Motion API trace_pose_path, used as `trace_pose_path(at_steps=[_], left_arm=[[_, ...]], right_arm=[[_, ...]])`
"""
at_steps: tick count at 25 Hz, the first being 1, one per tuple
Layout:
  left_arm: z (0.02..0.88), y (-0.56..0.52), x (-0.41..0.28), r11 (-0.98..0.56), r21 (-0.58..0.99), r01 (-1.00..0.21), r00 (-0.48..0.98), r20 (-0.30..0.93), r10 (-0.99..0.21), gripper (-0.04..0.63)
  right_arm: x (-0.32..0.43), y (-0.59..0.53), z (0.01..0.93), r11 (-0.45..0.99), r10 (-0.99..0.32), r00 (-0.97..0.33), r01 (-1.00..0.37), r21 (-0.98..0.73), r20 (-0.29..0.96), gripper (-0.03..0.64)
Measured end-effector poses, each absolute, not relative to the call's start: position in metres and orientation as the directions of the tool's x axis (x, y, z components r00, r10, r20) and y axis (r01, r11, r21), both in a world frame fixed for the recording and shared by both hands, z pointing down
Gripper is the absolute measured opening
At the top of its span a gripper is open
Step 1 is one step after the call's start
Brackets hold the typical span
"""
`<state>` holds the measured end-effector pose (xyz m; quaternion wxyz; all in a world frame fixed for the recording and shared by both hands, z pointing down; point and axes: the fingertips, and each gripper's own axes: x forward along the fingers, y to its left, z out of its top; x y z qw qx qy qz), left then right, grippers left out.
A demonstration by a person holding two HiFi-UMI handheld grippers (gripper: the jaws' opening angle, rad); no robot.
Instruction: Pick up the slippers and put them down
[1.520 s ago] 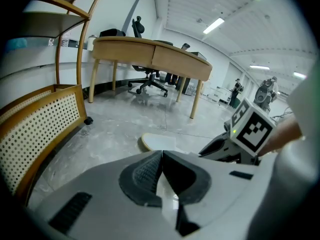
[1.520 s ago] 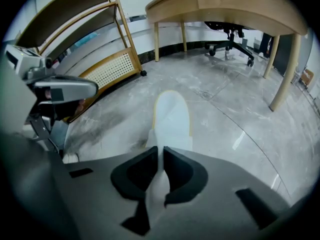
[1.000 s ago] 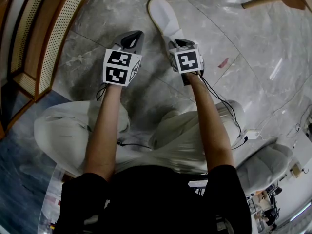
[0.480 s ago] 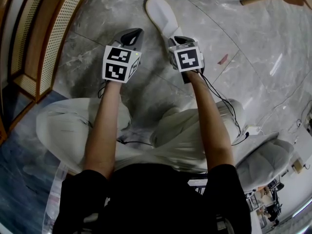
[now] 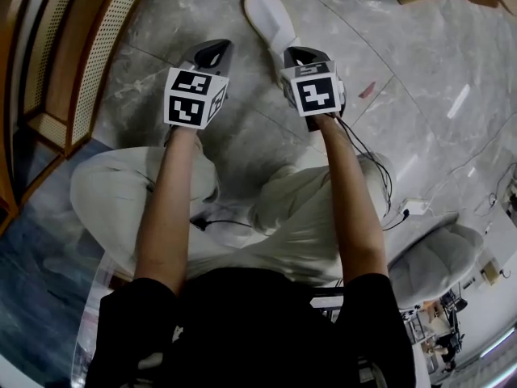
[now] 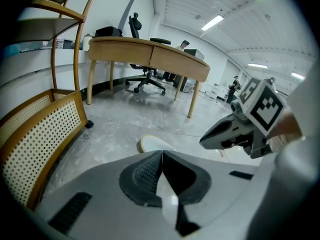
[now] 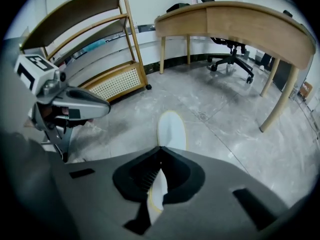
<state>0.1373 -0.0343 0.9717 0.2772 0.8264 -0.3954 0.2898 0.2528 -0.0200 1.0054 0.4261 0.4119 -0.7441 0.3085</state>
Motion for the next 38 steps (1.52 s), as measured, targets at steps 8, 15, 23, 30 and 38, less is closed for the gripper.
trace_pose_path(at_steps=[8,15,23,30,38], left_arm=[[0.918,-0.031,0.130,-0.521,0.256,-0.814,0.526,0.706,-0.475,0.006],[0.843,-0.036,0.130,-0.587,0.193,-0.786,0.538,0.681,-0.496,0.005],[0.756,-0.022,0.143,-0.621,0.217,-0.753,0.569,0.689,-0.449,0.005],[0.669,0.008,0.142,-0.595,0.219,-0.773,0.531,0.736,-0.419,0.005],[0.550,0.019,0.151,-0.602,0.229,-0.765,0.541,0.735,-0.408,0.006]], right_arm=[[0.263,-0.009,0.941,0.425,-0.347,-0.302,-0.894,-0.138,0.888,0.000],[0.265,-0.004,0.855,0.396,-0.370,-0.335,-0.901,-0.179,0.866,0.000],[0.272,0.005,0.765,0.368,-0.378,-0.353,-0.905,-0.211,0.856,0.000],[0.276,0.017,0.670,0.355,-0.379,-0.363,-0.906,-0.229,0.851,-0.002],[0.280,0.024,0.560,0.354,-0.371,-0.377,-0.902,-0.246,0.849,0.000]])
